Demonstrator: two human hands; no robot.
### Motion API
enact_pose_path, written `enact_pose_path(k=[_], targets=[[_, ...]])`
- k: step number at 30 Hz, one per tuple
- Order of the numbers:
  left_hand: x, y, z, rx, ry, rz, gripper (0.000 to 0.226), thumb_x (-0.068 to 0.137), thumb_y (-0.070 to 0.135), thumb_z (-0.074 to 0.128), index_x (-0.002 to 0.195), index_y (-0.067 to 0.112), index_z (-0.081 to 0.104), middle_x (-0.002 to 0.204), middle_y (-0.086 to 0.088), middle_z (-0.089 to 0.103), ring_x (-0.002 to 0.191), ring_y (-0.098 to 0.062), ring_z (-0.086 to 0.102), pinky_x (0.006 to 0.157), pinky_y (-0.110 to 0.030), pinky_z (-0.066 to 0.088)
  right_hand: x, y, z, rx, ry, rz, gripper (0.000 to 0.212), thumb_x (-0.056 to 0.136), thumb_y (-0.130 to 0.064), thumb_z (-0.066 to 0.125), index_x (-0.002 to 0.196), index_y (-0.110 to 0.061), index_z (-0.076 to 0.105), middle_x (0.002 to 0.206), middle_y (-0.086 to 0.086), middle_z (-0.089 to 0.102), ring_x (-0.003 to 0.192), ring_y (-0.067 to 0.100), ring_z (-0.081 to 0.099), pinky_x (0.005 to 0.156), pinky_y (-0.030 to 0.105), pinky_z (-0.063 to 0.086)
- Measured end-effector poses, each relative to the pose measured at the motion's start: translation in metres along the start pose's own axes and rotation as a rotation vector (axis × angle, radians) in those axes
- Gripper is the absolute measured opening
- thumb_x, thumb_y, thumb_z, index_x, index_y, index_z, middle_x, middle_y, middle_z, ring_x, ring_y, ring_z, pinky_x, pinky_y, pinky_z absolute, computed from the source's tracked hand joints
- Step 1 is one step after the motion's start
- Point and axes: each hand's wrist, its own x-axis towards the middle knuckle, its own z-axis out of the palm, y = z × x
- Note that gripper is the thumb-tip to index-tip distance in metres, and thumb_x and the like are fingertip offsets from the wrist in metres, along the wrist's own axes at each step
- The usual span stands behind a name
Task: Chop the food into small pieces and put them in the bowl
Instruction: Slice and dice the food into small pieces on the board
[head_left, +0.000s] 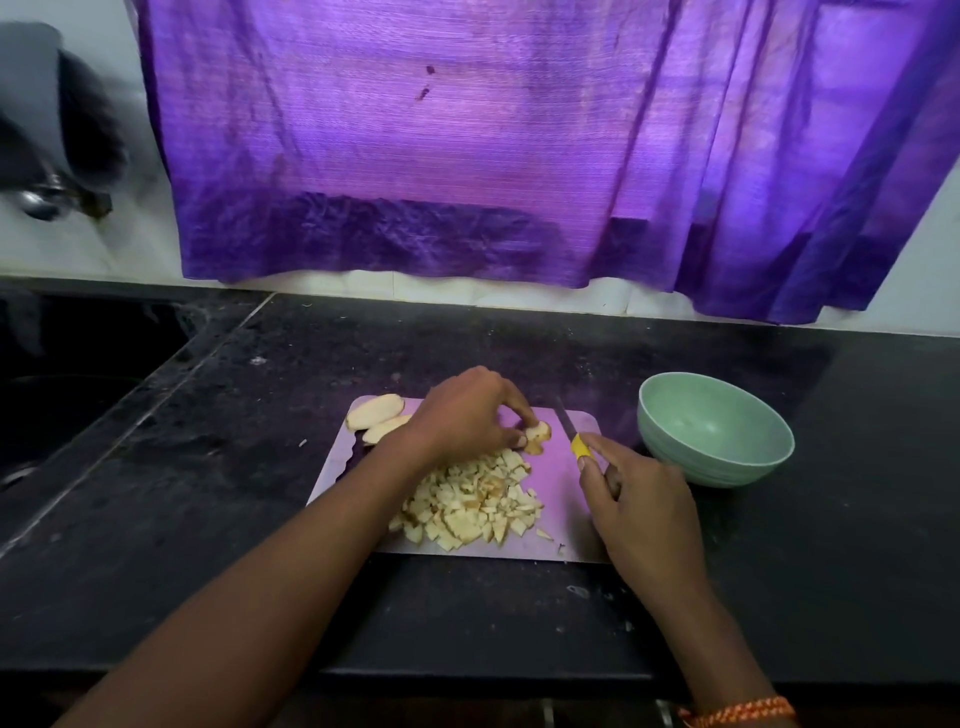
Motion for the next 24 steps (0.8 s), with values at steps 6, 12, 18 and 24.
enact_pose_path(k=[6, 12, 18, 24], targets=[[0.004, 0.005, 0.014, 0.231, 0.150, 0.019, 0.030, 0.089, 0.054, 0.079, 0.115, 0.039, 0.082, 0.119, 0.018, 0.077, 0.111, -0.010, 0.061, 0.082, -0.035, 0.056, -0.003, -0.006, 0.000, -0.061, -0.086, -0.052, 0.044, 0.090, -0.047, 0.043, 0.130, -0.035, 0.059, 0.080, 0.005, 0.070, 0.073, 0.032, 0.064, 0.064, 0.043, 0.055], [0.007, 0.006, 0.023, 0.259, 0.198, 0.001, 0.035, 0.087, 0.063, 0.078, 0.110, 0.038, 0.084, 0.115, 0.019, 0.078, 0.103, -0.008, 0.067, 0.081, -0.036, 0.060, -0.003, -0.008, 0.000, -0.174, -0.169, -0.075, 0.040, 0.097, -0.038, 0.045, 0.135, -0.039, 0.054, 0.086, 0.010, 0.067, 0.080, 0.036, 0.061, 0.064, 0.041, 0.047], [0.009, 0.006, 0.028, 0.227, 0.203, -0.029, 0.033, 0.086, 0.063, 0.079, 0.107, 0.037, 0.085, 0.111, 0.019, 0.079, 0.097, -0.008, 0.069, 0.077, -0.037, 0.062, 0.000, -0.016, -0.001, -0.187, -0.160, -0.081, 0.037, 0.098, -0.035, 0.047, 0.133, -0.036, 0.058, 0.094, 0.009, 0.067, 0.087, 0.033, 0.060, 0.064, 0.037, 0.034], [0.007, 0.010, 0.029, 0.252, 0.225, -0.041, 0.034, 0.088, 0.063, 0.077, 0.107, 0.036, 0.085, 0.110, 0.018, 0.079, 0.092, -0.009, 0.070, 0.073, -0.034, 0.061, -0.008, -0.027, -0.006, -0.191, -0.181, -0.071, 0.036, 0.103, -0.034, 0.046, 0.138, -0.035, 0.056, 0.102, 0.007, 0.066, 0.095, 0.030, 0.062, 0.067, 0.034, 0.032]])
